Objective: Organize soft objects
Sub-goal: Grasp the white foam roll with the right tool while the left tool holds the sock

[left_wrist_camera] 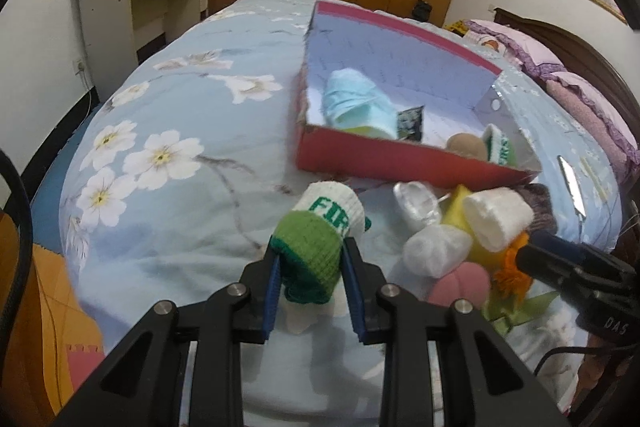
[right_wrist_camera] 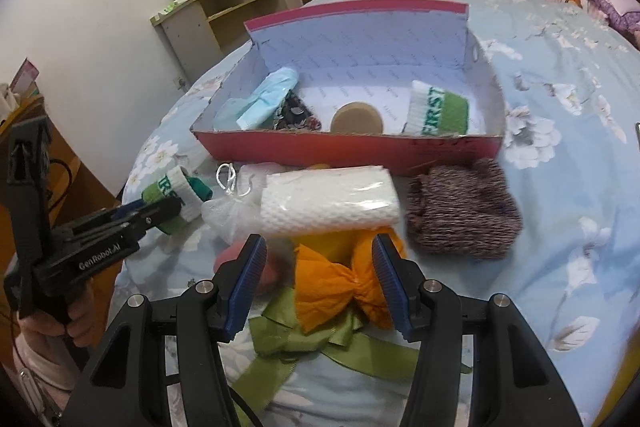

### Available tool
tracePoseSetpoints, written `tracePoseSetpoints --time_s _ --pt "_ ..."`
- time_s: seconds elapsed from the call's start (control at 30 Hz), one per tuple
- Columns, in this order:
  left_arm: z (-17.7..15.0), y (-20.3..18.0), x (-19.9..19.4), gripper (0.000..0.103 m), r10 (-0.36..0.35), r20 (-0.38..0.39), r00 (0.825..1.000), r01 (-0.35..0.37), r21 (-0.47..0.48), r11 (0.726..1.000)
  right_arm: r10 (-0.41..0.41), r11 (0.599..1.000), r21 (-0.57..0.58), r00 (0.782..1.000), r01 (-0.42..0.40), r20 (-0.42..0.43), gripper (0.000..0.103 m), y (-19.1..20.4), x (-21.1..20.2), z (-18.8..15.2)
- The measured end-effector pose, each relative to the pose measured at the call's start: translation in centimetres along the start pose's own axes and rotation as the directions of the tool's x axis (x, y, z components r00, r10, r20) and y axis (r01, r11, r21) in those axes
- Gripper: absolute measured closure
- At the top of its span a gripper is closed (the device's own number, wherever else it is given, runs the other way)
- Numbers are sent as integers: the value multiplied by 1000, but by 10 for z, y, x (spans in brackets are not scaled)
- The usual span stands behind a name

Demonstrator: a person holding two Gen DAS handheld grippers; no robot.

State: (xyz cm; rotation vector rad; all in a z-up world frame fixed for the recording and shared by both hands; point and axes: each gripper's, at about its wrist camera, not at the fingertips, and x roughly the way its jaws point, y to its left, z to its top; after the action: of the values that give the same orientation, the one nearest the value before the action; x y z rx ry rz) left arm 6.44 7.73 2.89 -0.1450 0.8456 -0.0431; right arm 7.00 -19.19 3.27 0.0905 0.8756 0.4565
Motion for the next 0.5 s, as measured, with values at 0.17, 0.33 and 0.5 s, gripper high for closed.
tracePoseSetpoints --time_s 0.17,0.33,0.5 --pt "-5 8 9 73 -14 -12 1000 13 -24 1000 -4 1000 14 1000 4 -15 47 2 11 5" --pt "-6 9 11 72 -22 -6 1000 22 -25 999 2 998 58 1000 -2 -17 47 1 19 14" --pt "-7 10 13 72 -32 -4 999 32 -32 999 20 989 145 1000 -17 -24 47 -7 28 18"
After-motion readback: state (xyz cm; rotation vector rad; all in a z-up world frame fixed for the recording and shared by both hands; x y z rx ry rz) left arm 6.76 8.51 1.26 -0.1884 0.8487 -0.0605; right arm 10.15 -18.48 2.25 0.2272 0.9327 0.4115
